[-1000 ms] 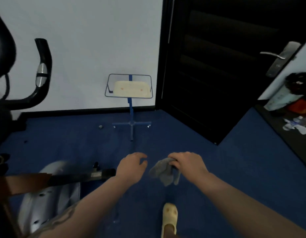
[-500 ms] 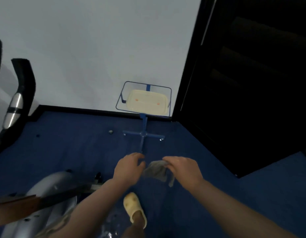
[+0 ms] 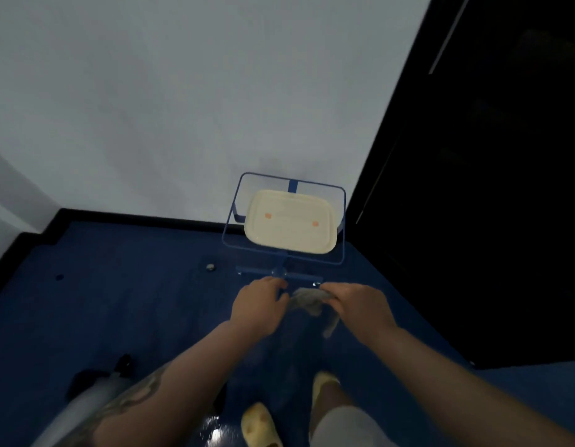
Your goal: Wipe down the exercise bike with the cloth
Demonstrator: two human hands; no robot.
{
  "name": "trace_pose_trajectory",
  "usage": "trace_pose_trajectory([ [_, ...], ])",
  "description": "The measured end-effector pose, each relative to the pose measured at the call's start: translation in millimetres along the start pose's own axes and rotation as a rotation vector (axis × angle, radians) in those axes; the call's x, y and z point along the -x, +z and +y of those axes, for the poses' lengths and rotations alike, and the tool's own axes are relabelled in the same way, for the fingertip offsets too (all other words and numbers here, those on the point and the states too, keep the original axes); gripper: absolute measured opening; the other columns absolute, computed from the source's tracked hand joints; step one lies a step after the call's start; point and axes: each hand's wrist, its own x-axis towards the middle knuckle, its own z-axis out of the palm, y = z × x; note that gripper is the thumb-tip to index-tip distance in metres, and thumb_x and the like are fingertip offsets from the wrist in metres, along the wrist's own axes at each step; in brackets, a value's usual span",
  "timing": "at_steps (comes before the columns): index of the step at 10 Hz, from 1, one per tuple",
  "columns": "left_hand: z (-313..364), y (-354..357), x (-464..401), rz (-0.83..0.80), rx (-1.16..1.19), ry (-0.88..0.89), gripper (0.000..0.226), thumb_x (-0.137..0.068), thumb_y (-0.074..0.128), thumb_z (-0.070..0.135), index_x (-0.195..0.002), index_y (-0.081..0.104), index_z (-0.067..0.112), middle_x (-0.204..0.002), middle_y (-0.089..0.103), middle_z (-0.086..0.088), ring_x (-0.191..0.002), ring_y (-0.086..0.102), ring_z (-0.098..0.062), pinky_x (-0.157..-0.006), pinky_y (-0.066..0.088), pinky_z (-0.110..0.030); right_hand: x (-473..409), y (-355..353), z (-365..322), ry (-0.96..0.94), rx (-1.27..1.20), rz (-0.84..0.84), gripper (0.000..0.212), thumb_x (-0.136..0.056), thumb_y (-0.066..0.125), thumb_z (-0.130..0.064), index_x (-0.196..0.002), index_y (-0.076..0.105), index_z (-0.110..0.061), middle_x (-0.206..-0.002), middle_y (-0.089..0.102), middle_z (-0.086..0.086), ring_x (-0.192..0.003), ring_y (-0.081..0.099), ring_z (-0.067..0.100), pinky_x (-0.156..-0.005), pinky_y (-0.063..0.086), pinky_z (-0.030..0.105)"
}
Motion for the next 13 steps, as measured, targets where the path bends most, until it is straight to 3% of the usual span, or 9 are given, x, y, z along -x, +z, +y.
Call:
trace_pose_trajectory([
  [2,-8,-15,-76,0.028,0.002,-0.021,0.035,-0.097,0.047,0.029,-0.130,0.057,0.022,-0.137,0.055,0.003,-0.119,0.053,-0.019,-0.096,0.043,-0.033,-85,1,22,-0.009,-0.053,-0.043,0.025,-0.100,0.046,-0.035,-0.115,0.065,-0.027,-0.108,0.069,-0.006,-0.097,0.063,0.015,-0.077,0.049,0.033],
  [4,-16,-28,-140,-0.004,0.047,-0.150,0.031,-0.097,0.047,0.029,-0.125,0.061,0.024,-0.133,0.058,0.004,-0.116,0.056,-0.019,-0.095,0.046,-0.035,-171,6,48,-0.003,-0.086,-0.071,0.019,-0.097,0.049,-0.033,-0.103,0.066,-0.027,-0.095,0.069,-0.007,-0.083,0.062,0.011,-0.055,0.033,0.021],
  [6,-14,-40,-210,0.003,0.078,-0.217,0.036,-0.098,0.045,0.032,-0.132,0.056,0.025,-0.136,0.056,0.006,-0.114,0.057,-0.019,-0.094,0.047,-0.035,-256,5,66,-0.027,-0.080,-0.131,0.021,-0.099,0.046,-0.030,-0.097,0.065,-0.021,-0.091,0.068,-0.002,-0.083,0.061,0.016,-0.058,0.036,0.030],
  [7,-17,-42,-238,0.002,0.079,-0.242,0.037,-0.099,0.044,0.033,-0.133,0.055,0.026,-0.138,0.054,0.006,-0.114,0.056,-0.018,-0.094,0.046,-0.034,-293,8,70,-0.036,-0.041,-0.115,0.022,-0.098,0.046,-0.027,-0.105,0.066,-0.022,-0.097,0.068,0.000,-0.088,0.062,0.021,-0.065,0.048,0.033],
  [8,-22,-38,-254,0.013,0.106,-0.289,0.036,-0.099,0.043,0.033,-0.133,0.054,0.026,-0.137,0.054,0.006,-0.113,0.055,-0.019,-0.094,0.046,-0.035,-319,18,76,-0.035,-0.011,-0.077,0.019,-0.098,0.047,-0.025,-0.105,0.065,-0.020,-0.097,0.068,0.001,-0.086,0.061,0.021,-0.060,0.044,0.031],
  [9,-29,-26,-254,0.010,0.142,-0.327,0.036,-0.099,0.044,0.032,-0.132,0.055,0.026,-0.134,0.056,0.005,-0.112,0.056,-0.019,-0.092,0.047,-0.035,-335,36,83,-0.032,0.054,-0.014,0.019,-0.098,0.048,-0.022,-0.107,0.064,-0.018,-0.099,0.068,0.002,-0.086,0.062,0.021,-0.059,0.041,0.029],
  [11,-46,-4,-240,-0.049,0.167,-0.413,0.036,-0.097,0.044,0.030,-0.131,0.056,0.026,-0.132,0.057,0.005,-0.118,0.054,-0.018,-0.093,0.046,-0.034,-328,81,76,-0.025,0.105,-0.262,0.024,-0.099,0.049,-0.037,-0.101,0.060,-0.017,-0.100,0.066,0.005,-0.090,0.061,0.023,-0.061,0.037,0.028],
  [13,-49,-12,-222,-0.008,0.142,-0.394,0.037,-0.097,0.043,0.031,-0.132,0.056,0.027,-0.133,0.057,0.006,-0.118,0.054,-0.018,-0.094,0.047,-0.036,-301,72,60,-0.095,0.107,-0.171,0.022,-0.101,0.046,-0.036,-0.101,0.059,-0.018,-0.099,0.067,0.001,-0.087,0.061,0.018,-0.059,0.038,0.029],
])
